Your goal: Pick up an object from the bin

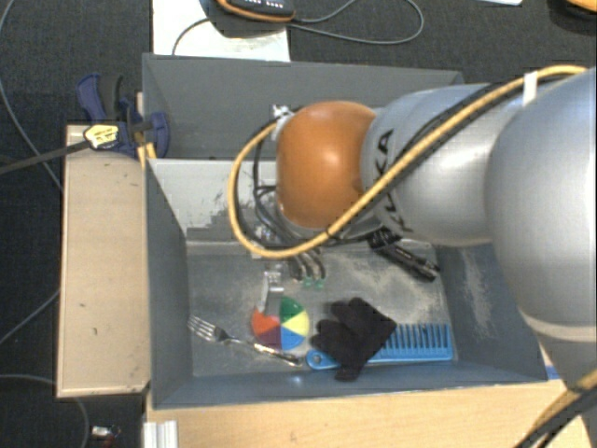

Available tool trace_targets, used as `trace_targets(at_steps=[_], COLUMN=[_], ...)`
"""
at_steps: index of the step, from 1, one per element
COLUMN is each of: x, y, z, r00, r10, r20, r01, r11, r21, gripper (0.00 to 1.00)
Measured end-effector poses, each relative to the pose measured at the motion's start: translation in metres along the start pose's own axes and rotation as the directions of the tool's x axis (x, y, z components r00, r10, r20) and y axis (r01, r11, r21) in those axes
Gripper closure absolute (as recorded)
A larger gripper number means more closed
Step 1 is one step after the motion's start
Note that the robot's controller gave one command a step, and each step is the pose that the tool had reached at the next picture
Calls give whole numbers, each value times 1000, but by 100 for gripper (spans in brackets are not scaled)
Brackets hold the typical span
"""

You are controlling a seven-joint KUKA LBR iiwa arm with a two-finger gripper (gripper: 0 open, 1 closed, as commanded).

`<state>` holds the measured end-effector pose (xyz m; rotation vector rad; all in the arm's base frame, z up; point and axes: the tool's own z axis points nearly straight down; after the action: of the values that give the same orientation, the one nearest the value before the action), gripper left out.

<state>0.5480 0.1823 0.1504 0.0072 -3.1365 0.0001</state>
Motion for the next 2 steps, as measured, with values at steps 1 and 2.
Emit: trace_targets(at_steps=[1,2], x=[-2,23], y=[-1,-15], z=[-5,14], r00=[1000,970], r10=[6,-243], r20=[7,10], r01=[-6,243], r11=[1000,970], r21=[-2,0], gripper=[0,0])
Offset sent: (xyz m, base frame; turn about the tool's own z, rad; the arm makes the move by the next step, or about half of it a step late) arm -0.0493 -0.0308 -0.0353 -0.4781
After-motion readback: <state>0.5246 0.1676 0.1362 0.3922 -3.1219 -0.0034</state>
